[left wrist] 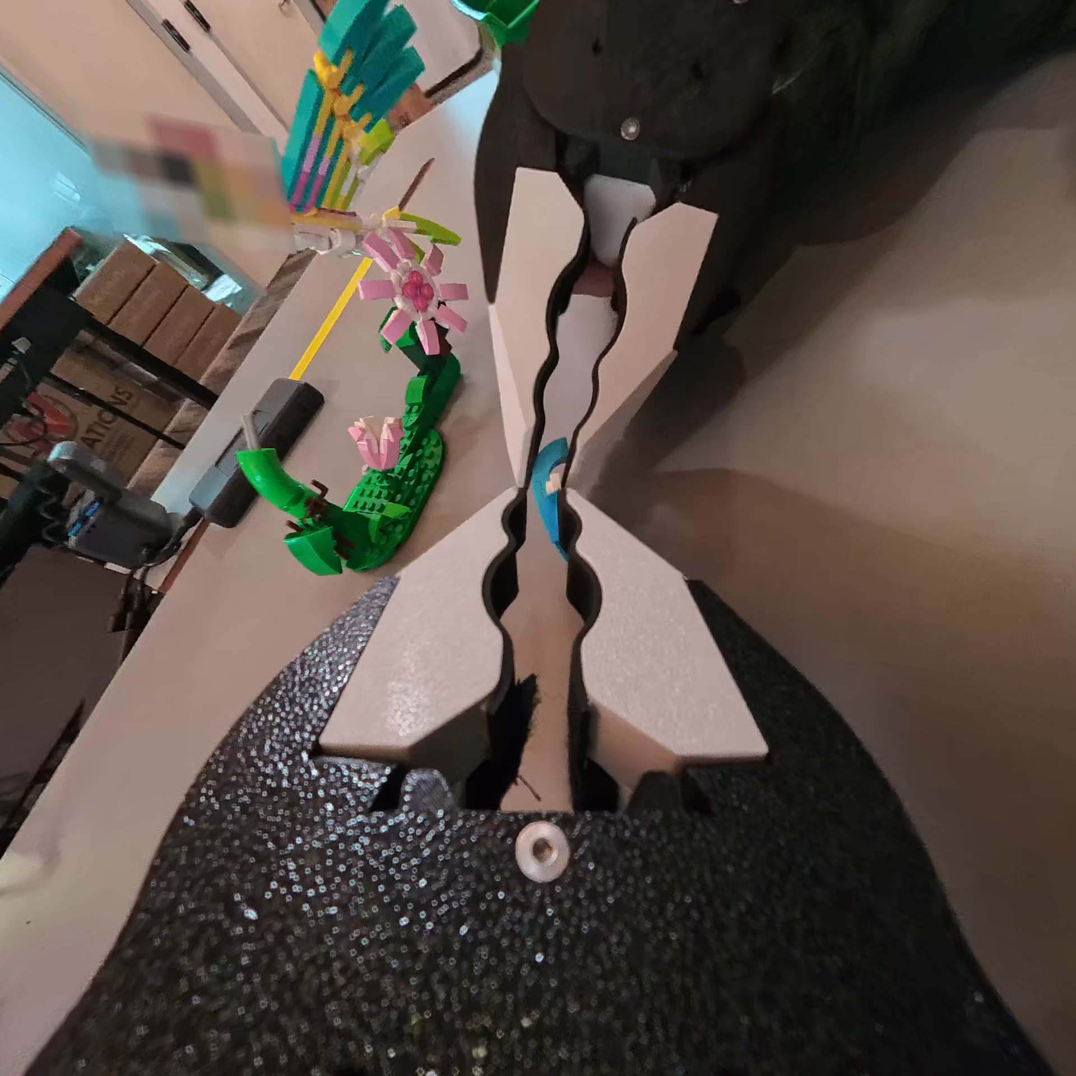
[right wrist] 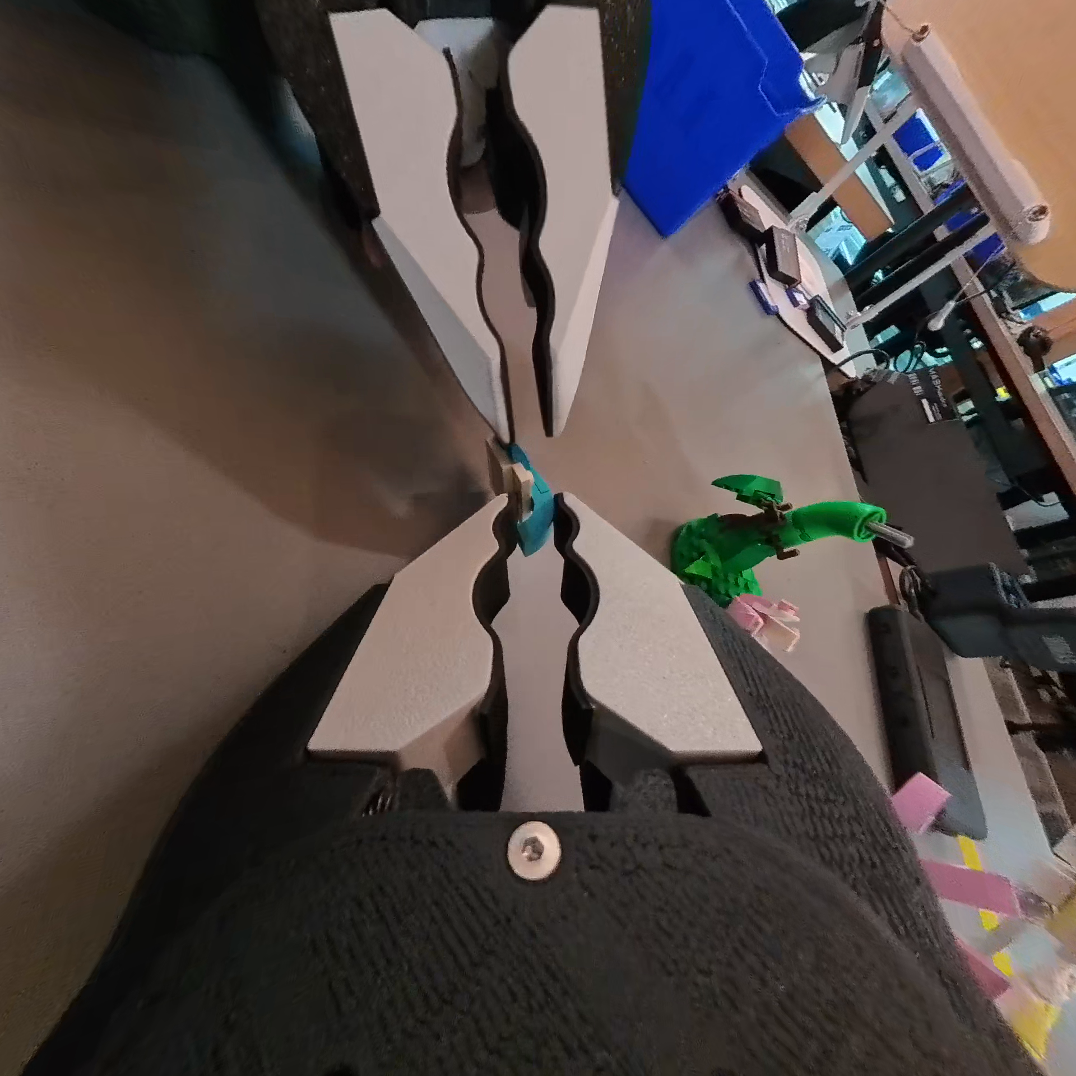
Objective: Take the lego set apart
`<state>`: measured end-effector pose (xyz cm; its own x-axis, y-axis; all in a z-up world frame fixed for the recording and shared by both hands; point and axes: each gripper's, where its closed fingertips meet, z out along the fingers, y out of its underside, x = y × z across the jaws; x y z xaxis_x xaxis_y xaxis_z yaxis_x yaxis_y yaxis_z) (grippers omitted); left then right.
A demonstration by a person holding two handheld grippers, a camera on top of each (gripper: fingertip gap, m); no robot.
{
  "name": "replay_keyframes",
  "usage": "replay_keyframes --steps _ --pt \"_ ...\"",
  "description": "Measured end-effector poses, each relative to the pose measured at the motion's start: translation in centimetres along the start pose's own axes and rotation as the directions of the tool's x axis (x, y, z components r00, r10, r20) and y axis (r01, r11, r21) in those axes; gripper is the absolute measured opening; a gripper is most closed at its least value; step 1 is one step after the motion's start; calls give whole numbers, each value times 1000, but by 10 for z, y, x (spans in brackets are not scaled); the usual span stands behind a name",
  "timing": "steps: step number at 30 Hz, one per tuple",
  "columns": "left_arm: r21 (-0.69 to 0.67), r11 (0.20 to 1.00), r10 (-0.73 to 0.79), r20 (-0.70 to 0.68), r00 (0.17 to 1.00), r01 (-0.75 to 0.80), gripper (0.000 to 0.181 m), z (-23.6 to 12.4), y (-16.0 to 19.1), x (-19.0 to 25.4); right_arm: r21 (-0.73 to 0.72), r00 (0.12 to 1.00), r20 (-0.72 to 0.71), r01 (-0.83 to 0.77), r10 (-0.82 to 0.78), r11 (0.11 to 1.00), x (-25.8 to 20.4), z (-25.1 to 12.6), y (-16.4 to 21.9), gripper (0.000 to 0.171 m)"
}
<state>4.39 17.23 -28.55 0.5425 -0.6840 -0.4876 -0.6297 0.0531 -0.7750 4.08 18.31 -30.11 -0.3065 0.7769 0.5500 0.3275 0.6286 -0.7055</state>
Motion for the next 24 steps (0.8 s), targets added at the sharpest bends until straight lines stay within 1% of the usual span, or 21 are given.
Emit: replay_keyframes --steps 7,14,15,17,20,23,24 --pt "-19 999 -39 -40 998 38 6 1 3 4 -16 1000 6 0 1 1000 -2 1 1 10" --pt "-27 999 -38 -34 999 38 7 1 4 3 -22 1000 0 -18 18 1000 -1 2 2 10" --pt "-30 999 -43 -53 998 41 12 1 4 6 -23 1000 0 -18 18 1000 -1 3 2 10" --pt "-48 998 -40 -69 997 36 15 3 7 10 -24 1000 -1 -20 20 1000 -2 3 1 10" --pt "-62 998 -34 -51 998 31 7 4 8 8 -22 1000 2 -13 13 1000 -3 3 1 10" --pt "-57 995 -89 -80 993 85 6 3 8 9 -20 1000 5 -2 3 1000 -4 3 0 10" --pt "-53 993 -106 -84 991 101 3 3 7 9 -19 1000 9 5 -5 1000 -5 3 -1 10"
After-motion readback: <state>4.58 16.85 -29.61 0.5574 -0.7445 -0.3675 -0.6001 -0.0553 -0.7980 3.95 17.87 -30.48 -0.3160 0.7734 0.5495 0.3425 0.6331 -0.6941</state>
